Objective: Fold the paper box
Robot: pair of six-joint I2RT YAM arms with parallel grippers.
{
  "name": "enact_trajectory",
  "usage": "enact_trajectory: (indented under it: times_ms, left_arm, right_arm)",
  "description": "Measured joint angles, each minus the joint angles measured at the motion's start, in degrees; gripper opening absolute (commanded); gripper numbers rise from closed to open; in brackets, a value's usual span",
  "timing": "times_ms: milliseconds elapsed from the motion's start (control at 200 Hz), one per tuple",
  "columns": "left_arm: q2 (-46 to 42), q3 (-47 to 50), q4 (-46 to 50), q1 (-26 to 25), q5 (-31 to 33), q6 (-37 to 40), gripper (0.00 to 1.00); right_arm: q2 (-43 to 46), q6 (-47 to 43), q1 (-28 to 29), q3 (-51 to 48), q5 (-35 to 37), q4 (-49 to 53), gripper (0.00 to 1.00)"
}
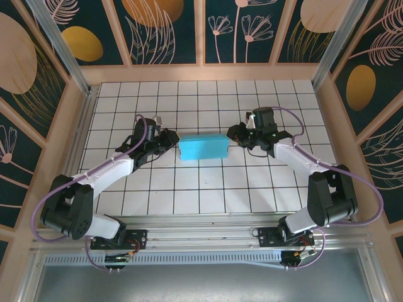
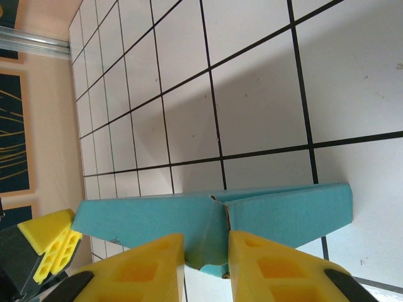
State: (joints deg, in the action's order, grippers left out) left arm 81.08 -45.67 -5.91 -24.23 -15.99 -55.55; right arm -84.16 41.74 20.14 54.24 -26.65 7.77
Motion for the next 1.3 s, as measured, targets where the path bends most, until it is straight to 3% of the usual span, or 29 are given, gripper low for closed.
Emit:
enact_trajectory:
  times_ms: [120,350,556,866,1056,1141,1296]
  left_arm:
    - [-0.22,-0.07,1.90,0.00,0.98,0.94,0.43]
    - [-1.62,-0.07,3.87,0.00,2.56,1.29,0.44]
    - [-1.49,-0.07,3.80,0.00,1.40,1.33,0.36]
    - [-1.40,2.25,0.46,-0.31,-0.52,1.14,0.13]
    - [-2.40,6.03,-5.60,-0.96,-0.50,0.33,0.08]
    - [-2.51,6.23,-6.08,-0.96,-0.46,0.33,0.12]
    - [-3.43,5.40,-2.14,-1.31,1.55,1.18,0.35]
  right_arm:
    - [0.02,-0.94,0.00,0.59,0.87,1.44,0.35]
    - [2.29,-2.05,-0.13,1.07,3.28,2.75,0.36]
    - [2.12,-2.36,-0.17,1.03,3.02,2.69,0.31]
    - [1.16,-2.19,0.11,-2.21,2.12,-0.44,0.15]
    - [2.95,-2.27,0.33,-5.68,1.99,-4.76,0.13]
    - [3.02,-2.45,0.37,-5.44,2.23,-4.42,0.14]
    - [3.02,-3.63,0.70,-2.54,3.82,0.42,0.22]
